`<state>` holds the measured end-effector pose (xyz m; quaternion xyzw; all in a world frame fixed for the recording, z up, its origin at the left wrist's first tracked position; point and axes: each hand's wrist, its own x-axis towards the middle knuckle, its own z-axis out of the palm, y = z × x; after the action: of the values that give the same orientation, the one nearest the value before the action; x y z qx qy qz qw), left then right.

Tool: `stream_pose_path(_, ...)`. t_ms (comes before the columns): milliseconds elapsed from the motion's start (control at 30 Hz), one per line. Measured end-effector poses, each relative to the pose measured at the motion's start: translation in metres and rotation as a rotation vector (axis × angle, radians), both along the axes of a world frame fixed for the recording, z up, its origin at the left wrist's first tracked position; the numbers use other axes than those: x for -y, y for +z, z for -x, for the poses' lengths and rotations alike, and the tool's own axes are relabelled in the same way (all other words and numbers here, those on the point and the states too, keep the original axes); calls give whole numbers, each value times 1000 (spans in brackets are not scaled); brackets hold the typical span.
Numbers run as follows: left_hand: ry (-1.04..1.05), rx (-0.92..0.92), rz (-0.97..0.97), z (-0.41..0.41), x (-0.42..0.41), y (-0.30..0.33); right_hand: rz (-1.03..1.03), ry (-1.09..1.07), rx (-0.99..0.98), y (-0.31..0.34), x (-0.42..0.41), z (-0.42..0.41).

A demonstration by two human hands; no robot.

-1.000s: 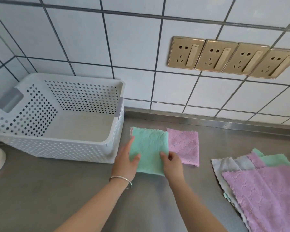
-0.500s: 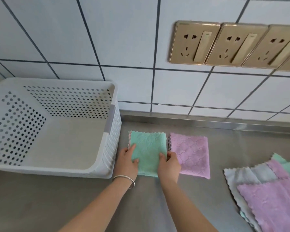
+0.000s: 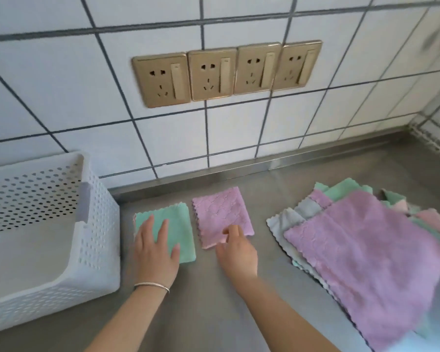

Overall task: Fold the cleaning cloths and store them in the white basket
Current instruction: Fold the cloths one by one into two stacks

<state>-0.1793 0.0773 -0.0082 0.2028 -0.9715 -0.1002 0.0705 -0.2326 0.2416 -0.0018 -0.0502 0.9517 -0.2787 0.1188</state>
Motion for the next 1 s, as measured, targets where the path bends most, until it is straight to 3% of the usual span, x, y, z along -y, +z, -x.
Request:
stream_pose_path(133, -257, -53, -24, 13, -74, 12, -89, -209, -259, -12, -119, -29)
stream_pose_path(267, -515, -11, -30, 18, -156, 5, -283, -359, -134, -30, -218, -56)
stream_pose_path(400, -712, 39, -100, 24, -230, -9, -376, -345, -53, -45, -261, -74)
stream_pose_path(567, -926, 83, -56, 36, -276, -18, -238, -307, -83, -44, -275, -71)
stream_pose_path(667, -1052, 95, 22, 44, -296, -17, 27, -392, -48, -49, -288, -66)
stream_pose_path(733, -1085, 123, 79, 48, -314, -12, 144, -435, 4, -43, -300, -64)
stream_pose_path(833, -1059, 260, 50, 61, -334, -5, 211, -444, -69, -20, -317, -58)
stream_pose_path(933, -916, 159, -25, 79, -333, 4, 211, -372, -125, 18, -338, -44)
stream_pose_path(1000, -841, 98, -120, 87, -323, 16, 253, -274, -40, 48, -356, -33)
